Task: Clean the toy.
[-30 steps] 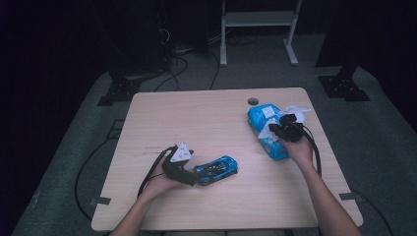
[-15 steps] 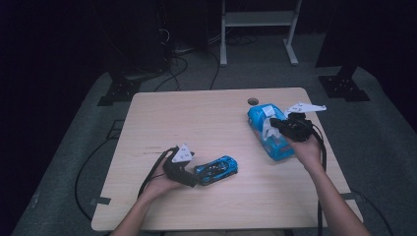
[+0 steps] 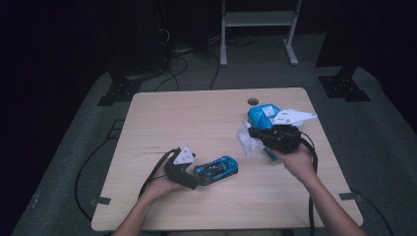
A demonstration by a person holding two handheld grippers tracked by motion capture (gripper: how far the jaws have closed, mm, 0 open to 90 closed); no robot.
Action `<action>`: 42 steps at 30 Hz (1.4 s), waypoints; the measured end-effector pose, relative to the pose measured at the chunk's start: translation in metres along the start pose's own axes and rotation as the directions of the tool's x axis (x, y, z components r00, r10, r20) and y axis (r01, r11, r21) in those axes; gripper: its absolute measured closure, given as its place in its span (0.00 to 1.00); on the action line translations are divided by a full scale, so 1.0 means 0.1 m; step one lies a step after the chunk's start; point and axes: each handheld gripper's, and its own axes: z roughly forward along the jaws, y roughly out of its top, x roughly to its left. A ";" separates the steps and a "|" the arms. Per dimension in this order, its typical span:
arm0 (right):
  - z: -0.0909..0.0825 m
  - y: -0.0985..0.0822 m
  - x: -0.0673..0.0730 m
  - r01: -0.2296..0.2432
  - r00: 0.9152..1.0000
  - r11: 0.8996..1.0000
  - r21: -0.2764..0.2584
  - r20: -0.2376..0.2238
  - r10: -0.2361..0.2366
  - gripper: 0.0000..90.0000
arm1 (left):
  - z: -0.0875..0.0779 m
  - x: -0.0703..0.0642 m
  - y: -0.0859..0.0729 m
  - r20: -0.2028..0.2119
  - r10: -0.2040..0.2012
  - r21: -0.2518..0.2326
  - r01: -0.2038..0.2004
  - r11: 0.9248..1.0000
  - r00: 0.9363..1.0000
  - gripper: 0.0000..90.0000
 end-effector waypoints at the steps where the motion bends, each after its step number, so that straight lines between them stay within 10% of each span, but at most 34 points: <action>1: 0.02 0.00 0.05 0.005 1.000 1.000 0.005 -0.015 -0.005 0.98 | 0.00 0.00 0.00 0.001 0.008 0.003 -0.008 1.000 1.000 0.10; 9: 0.26 -0.07 0.43 0.023 0.982 0.997 0.069 -0.188 -0.009 0.98 | -0.02 0.00 0.00 0.011 0.020 0.002 -0.020 1.000 1.000 0.10; 15: 0.36 -0.20 0.50 0.021 0.951 0.979 0.202 -0.307 0.043 0.98 | -0.01 -0.03 0.00 0.027 0.036 0.000 -0.036 0.999 0.999 0.10; 18: 0.45 -0.24 0.45 0.034 0.964 0.968 0.249 -0.265 0.035 0.98 | 0.01 -0.03 0.00 0.035 0.033 0.011 -0.033 0.999 0.999 0.10; 22: 0.72 -0.30 0.31 -0.005 0.957 0.946 0.325 -0.273 0.099 0.96 | 0.01 -0.03 -0.01 0.050 0.020 0.002 -0.020 1.000 0.999 0.11; 27: 1.01 -0.47 0.28 0.049 0.985 0.933 0.357 -0.173 0.015 0.93 | -0.01 -0.02 0.00 0.081 0.015 -0.008 -0.014 1.000 0.997 0.12; 42: 1.11 -0.74 0.24 0.070 0.991 0.962 0.265 -0.127 -0.037 0.66 | 0.10 0.00 -0.04 0.119 -0.039 0.099 0.028 0.995 0.992 0.18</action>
